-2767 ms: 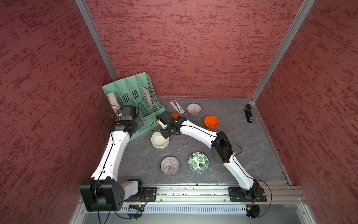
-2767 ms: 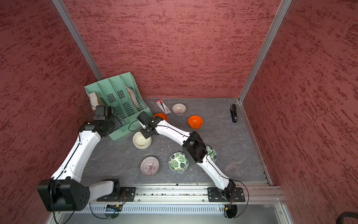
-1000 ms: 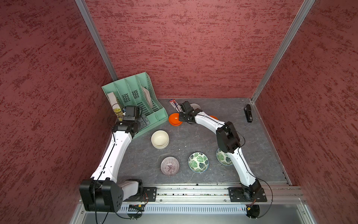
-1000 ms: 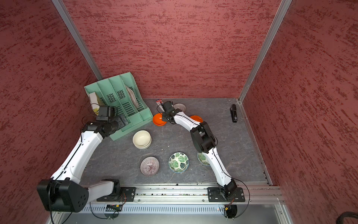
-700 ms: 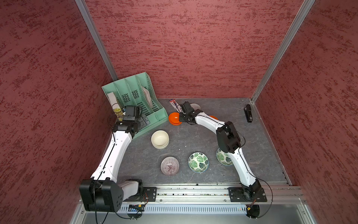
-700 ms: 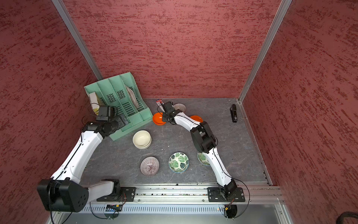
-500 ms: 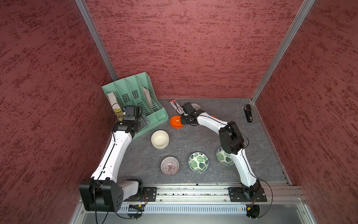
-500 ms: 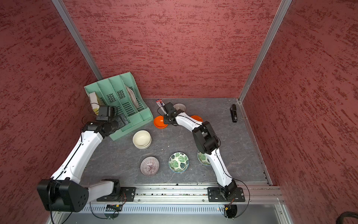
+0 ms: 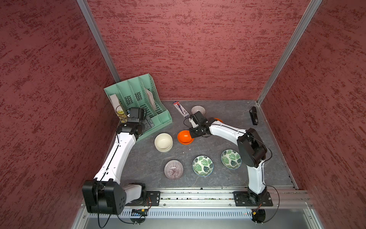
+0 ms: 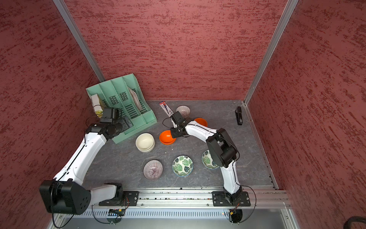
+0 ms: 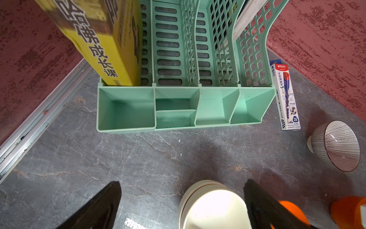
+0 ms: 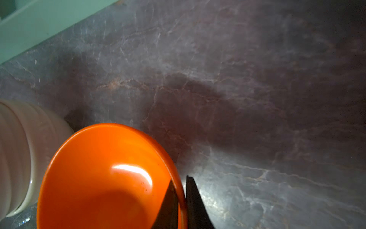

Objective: Stack the bowls
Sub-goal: Move the bowl to the center of the board.

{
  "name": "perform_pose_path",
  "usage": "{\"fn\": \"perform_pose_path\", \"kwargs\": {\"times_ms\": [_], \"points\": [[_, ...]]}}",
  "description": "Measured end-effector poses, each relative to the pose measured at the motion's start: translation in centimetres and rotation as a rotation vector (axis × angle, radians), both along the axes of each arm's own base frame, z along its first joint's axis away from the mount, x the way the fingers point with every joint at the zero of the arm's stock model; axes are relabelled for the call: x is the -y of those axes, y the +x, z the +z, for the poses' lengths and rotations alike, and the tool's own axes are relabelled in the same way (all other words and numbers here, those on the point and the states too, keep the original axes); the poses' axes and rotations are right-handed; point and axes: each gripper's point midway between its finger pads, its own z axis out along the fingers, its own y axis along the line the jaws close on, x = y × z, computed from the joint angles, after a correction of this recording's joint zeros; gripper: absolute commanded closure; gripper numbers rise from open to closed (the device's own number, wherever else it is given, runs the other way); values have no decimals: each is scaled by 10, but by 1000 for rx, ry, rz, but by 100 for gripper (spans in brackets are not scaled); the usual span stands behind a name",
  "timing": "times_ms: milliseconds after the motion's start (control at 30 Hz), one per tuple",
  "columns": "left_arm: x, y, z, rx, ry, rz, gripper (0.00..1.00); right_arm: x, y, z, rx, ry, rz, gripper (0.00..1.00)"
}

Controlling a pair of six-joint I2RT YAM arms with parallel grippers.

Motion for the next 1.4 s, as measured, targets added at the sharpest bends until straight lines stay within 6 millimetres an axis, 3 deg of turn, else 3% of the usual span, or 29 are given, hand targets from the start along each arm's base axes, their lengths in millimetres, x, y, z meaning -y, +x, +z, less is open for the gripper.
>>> {"fn": "perform_pose_path", "kwargs": {"times_ms": [233,633,1100,1233,1400], "points": [[1,0,1,2,0,-4,0,-18,-21,-8,-1,-4,57,100],[2,1,2,4,1,-5,0,-16,-17,-9,29,-20,45,99],[2,1,2,4,1,-4,0,-9,-20,-18,35,-39,48,66],[2,1,3,6,1,-4,0,-4,-20,-4,64,-33,40,53],[2,1,3,8,2,-5,0,9,-7,47,150,32,-4,48]]}}
